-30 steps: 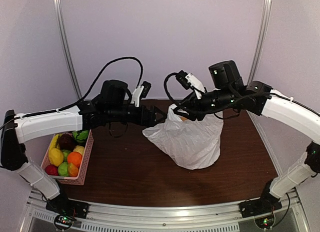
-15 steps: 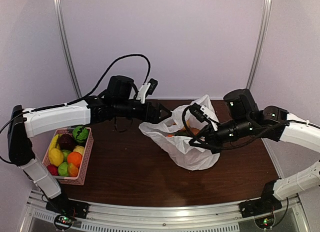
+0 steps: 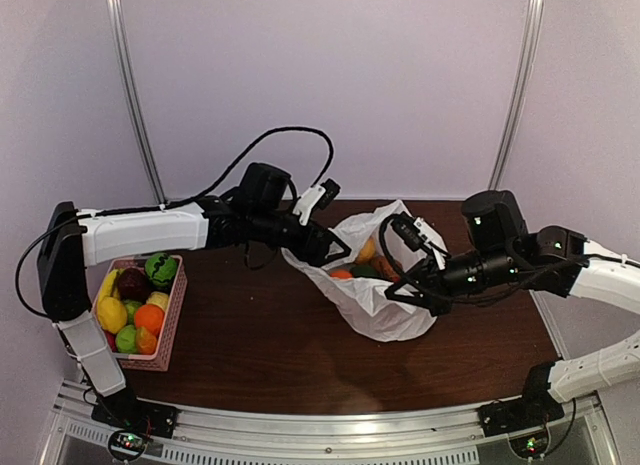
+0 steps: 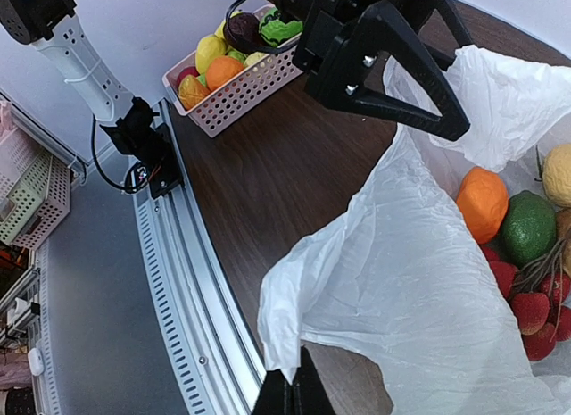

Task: Untie the knot of the plastic bag and take out the fruit
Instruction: Open the bag opening for the takeout bag.

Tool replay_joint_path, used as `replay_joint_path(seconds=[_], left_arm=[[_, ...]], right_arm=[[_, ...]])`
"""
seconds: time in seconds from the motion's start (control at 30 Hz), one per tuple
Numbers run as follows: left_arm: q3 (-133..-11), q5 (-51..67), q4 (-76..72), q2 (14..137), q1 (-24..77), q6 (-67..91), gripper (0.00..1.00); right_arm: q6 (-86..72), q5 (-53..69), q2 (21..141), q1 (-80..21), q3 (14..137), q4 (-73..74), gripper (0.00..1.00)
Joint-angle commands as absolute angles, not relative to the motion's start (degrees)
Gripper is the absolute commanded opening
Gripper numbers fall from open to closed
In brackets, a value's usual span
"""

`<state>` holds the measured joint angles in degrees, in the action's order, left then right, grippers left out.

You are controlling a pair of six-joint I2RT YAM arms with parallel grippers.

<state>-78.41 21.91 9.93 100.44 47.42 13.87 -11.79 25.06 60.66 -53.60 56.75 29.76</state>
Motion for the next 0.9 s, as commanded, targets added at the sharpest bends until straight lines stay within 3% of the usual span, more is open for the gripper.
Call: replay_joint_path(seconds=[0.0, 0.23, 0.27, 0.6, 0.87], left_arm=[[-80.6, 19.1, 6.6, 102.1, 47.7, 10.7, 0.67], [-83.5, 12.8, 3.6, 104.3, 47.7, 10.9, 0.05], [-83.5, 12.1, 2.5, 104.5, 47.7, 11.3, 0.01], [-90.4, 1.4, -1.8, 106.2, 46.6, 11.1, 0.0], [-94.7, -0.8, -3.3, 109.5, 42.9, 12.9, 0.0]], right_arm=[[-11.7, 24.9, 61.0, -53.9, 57.7, 31.1, 0.0], [-11.7, 26.1, 60.8, -54.2, 55.0, 34.5, 0.0], [-11.8, 26.4, 60.9, -54.3, 54.3, 34.6, 0.0], [-14.5, 29.6, 60.9, -57.2, 48.3, 40.1, 0.0], [-17.3, 35.4, 59.5, -61.1, 45.3, 45.5, 0.0]])
